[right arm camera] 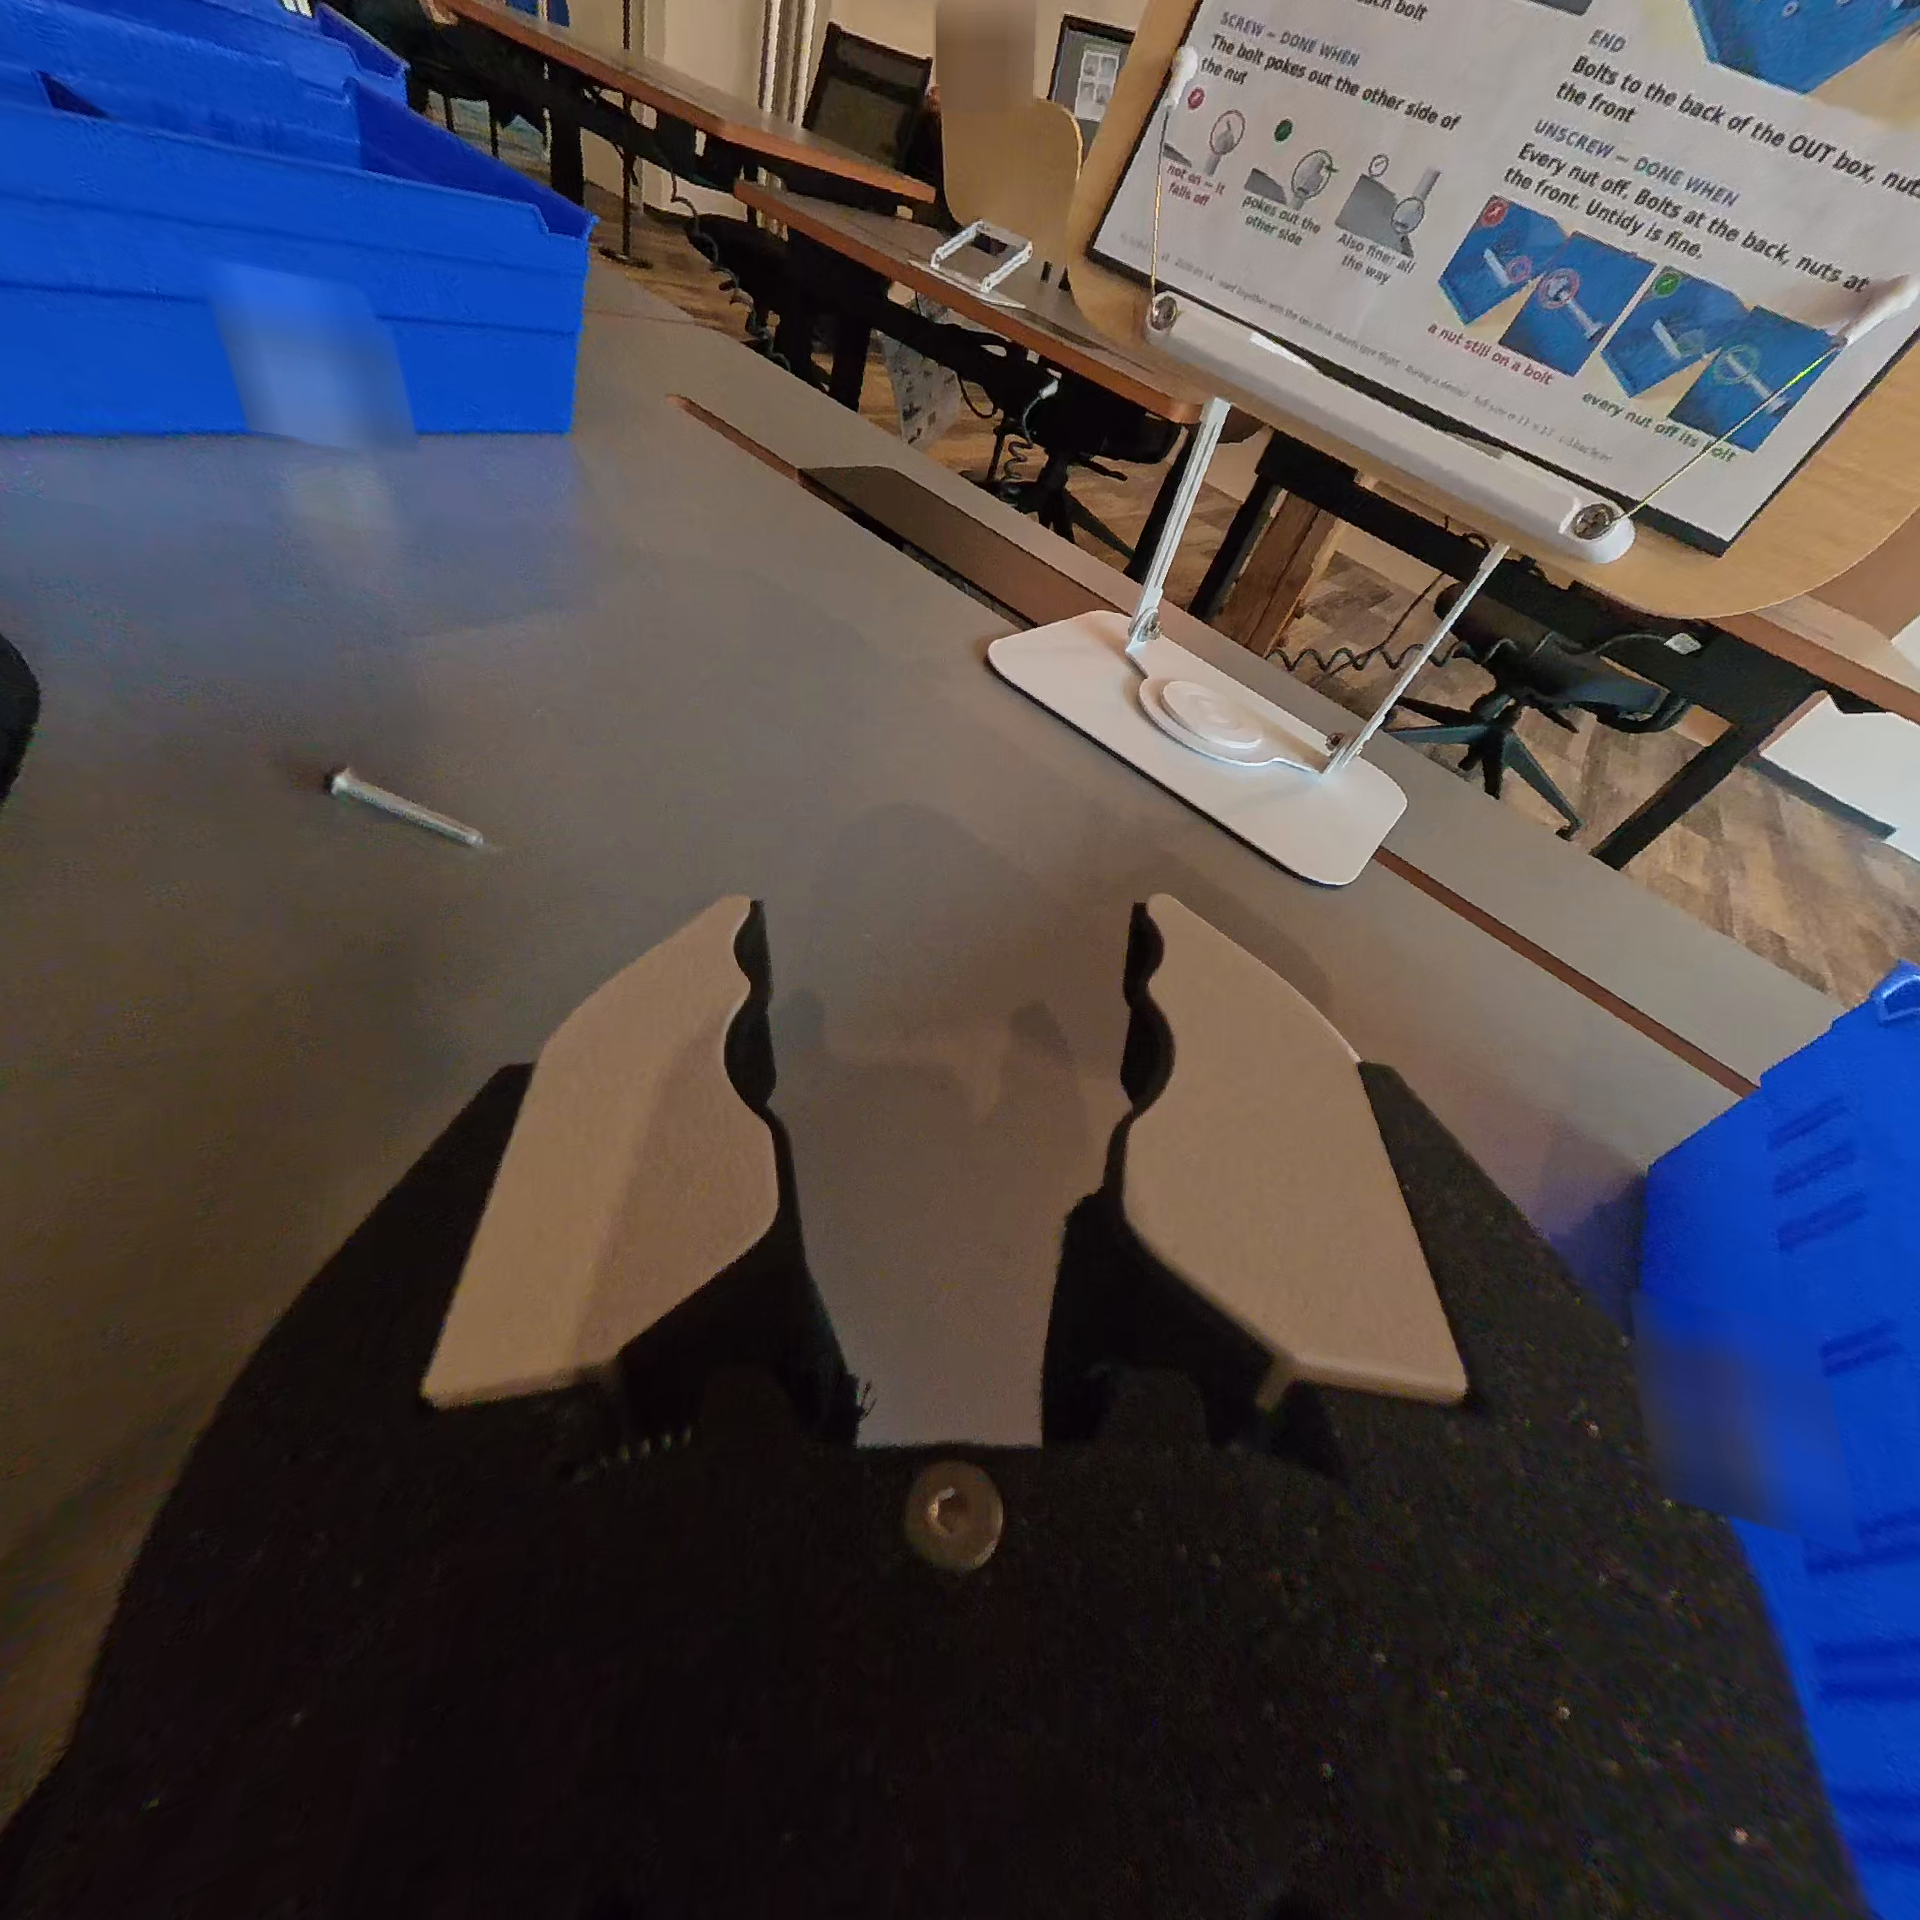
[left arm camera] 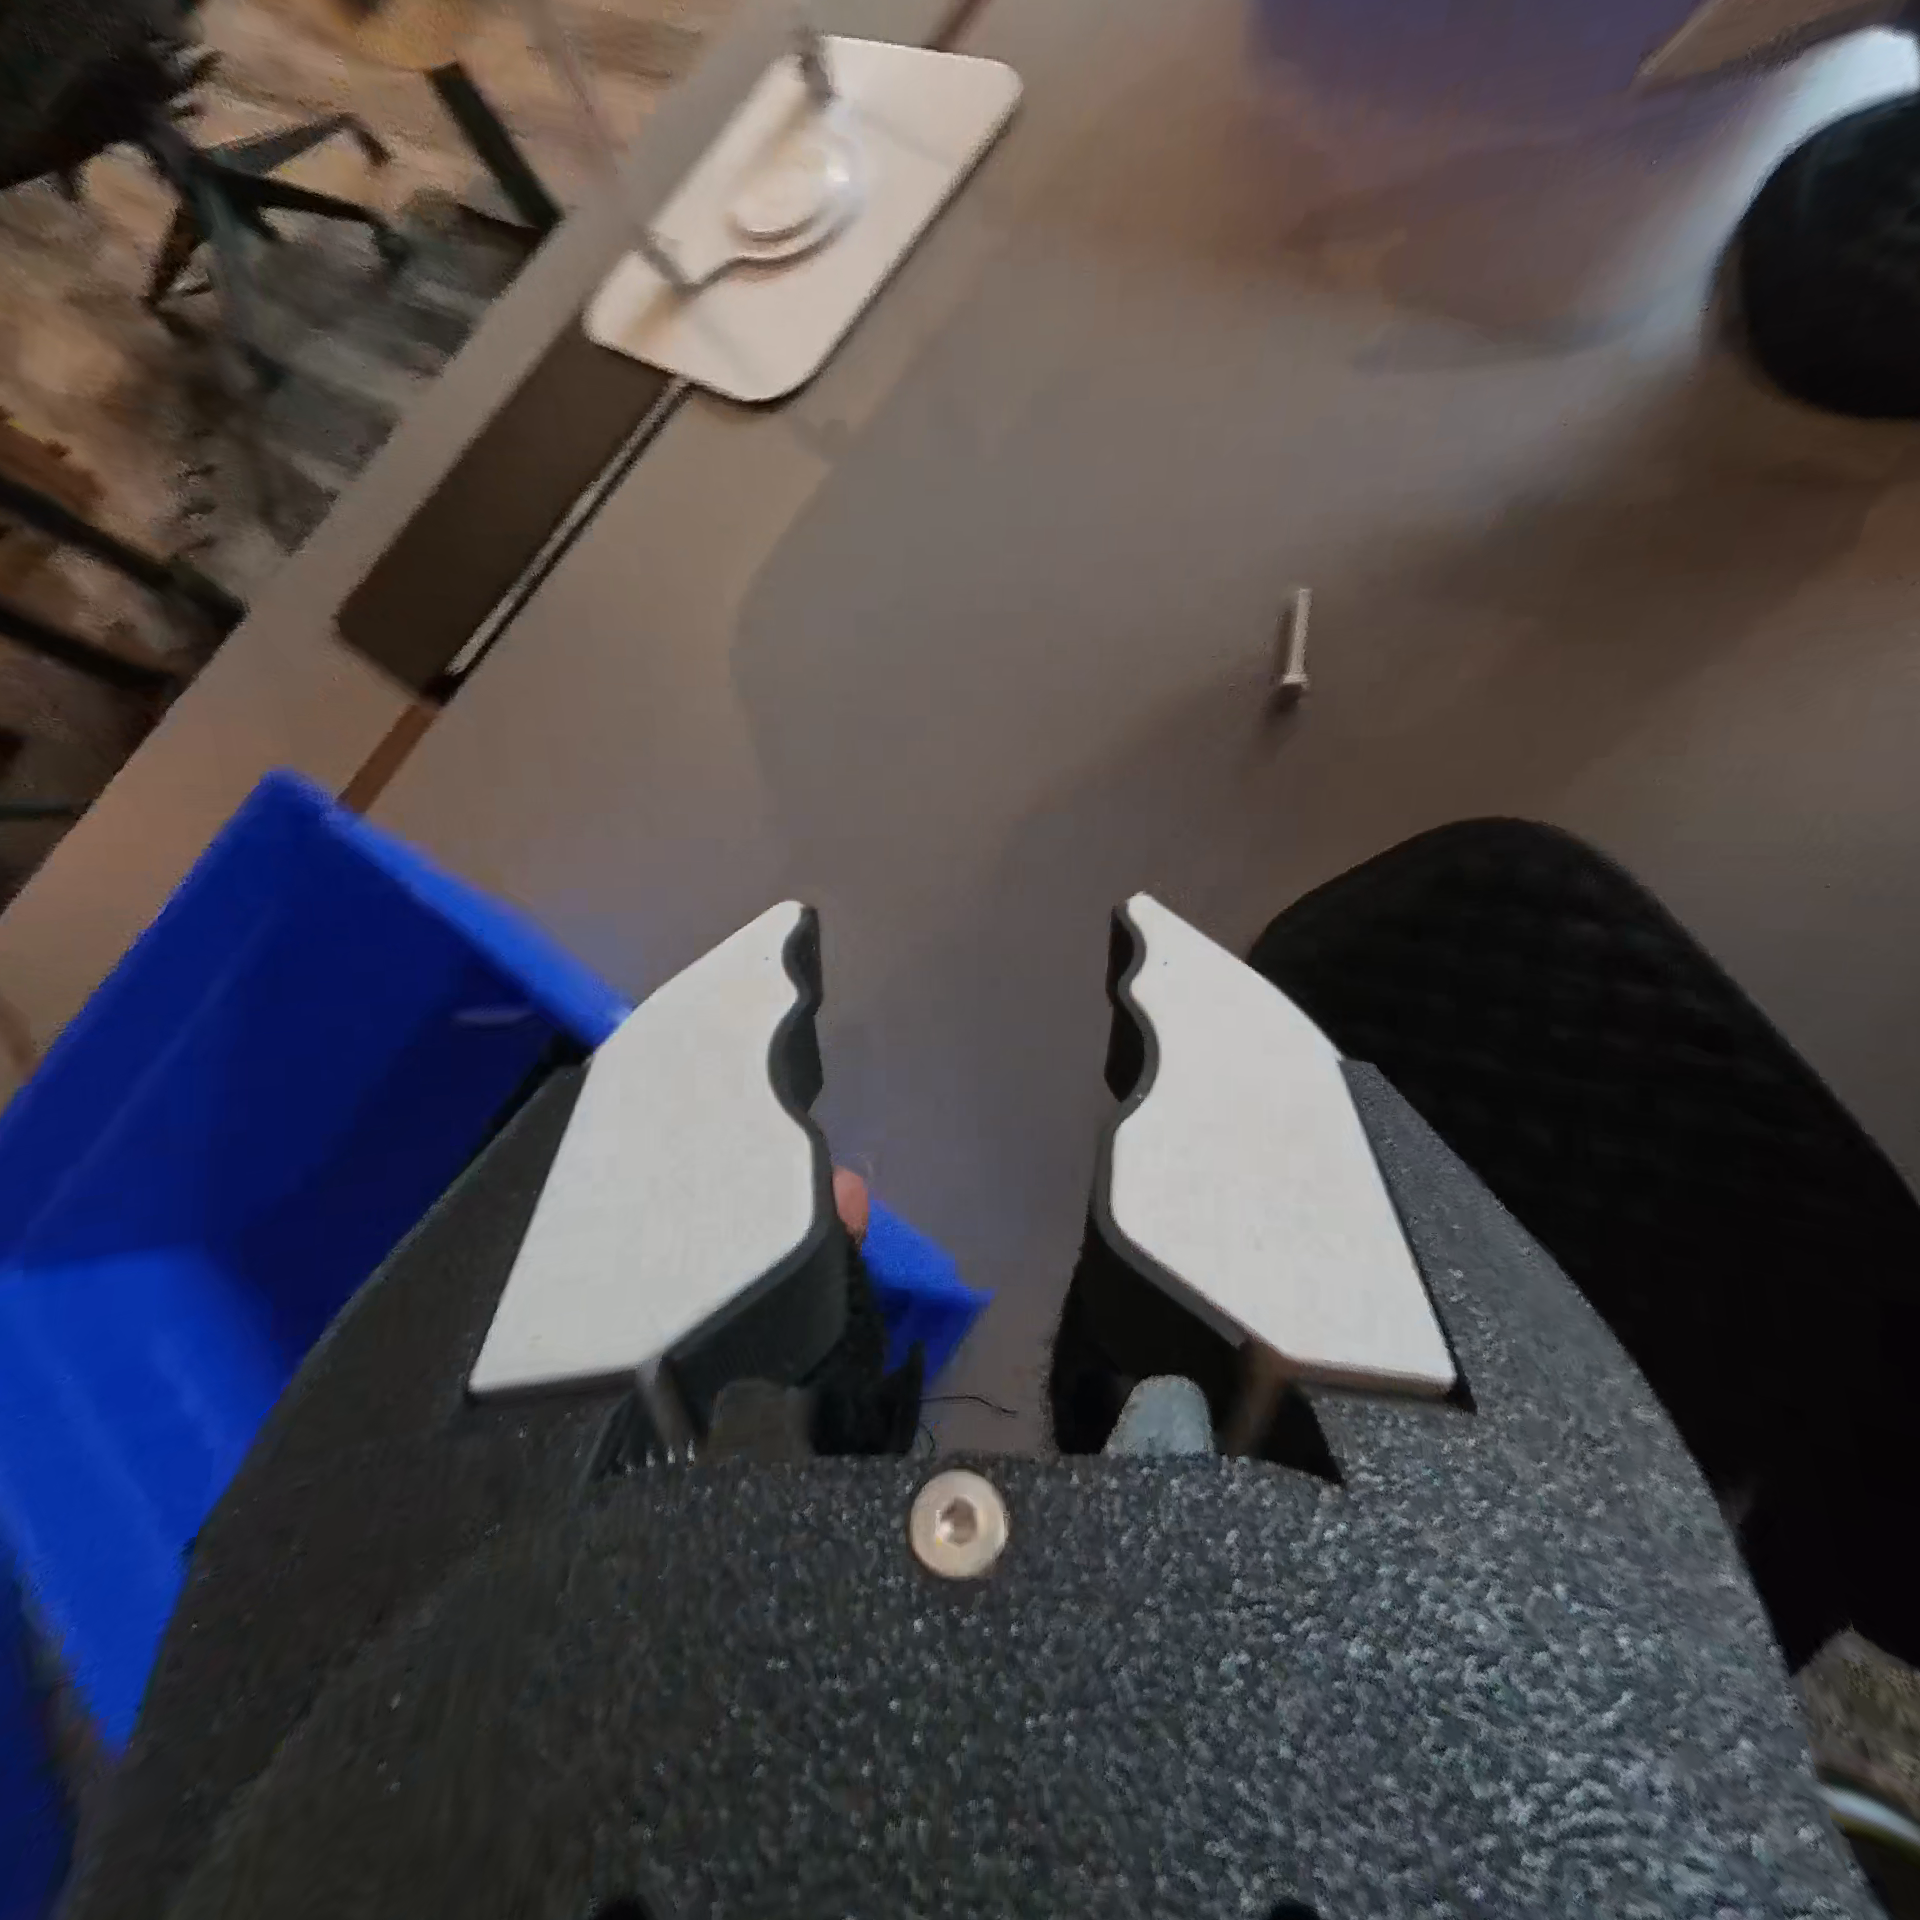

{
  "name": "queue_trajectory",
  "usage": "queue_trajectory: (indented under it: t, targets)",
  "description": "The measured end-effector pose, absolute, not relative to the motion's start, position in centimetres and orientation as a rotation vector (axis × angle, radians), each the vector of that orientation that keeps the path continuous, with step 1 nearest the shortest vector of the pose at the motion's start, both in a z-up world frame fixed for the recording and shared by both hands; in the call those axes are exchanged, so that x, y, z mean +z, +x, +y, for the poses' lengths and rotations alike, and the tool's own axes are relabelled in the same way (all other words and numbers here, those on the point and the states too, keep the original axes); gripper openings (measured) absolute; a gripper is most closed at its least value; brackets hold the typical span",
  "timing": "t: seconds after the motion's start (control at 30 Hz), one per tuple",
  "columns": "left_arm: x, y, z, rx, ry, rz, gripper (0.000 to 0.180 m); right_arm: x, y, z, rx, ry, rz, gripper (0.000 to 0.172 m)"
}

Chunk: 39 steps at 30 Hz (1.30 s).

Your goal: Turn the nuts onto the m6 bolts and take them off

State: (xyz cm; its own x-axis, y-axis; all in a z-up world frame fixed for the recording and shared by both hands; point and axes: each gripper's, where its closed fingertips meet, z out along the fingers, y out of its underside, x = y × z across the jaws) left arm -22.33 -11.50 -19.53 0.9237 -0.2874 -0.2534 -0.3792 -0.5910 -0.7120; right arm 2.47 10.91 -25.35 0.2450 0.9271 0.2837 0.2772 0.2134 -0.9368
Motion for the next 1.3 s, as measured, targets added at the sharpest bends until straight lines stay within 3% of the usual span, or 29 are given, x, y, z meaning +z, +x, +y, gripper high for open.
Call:
queue_trajectory:
  t: [0.2,0.47,1.3]
  targets:
    - [-17.9,-29.9,-17.5,0.215,-2.225,0.238,0.049,-25.2,2.6,11.1,0.707,-1.326,-1.253,0.065]
    - [-22.7,-36.5,-19.4,0.154,-2.405,0.096,0.049,-25.6,2.4,11.0,0.691,-1.327,-1.272,0.065]
    - [-33.3,-37.3,-18.0,-0.125,-2.702,0.433,0.042,-26.2,2.3,11.1,0.7,-1.353,-1.282,0.064]
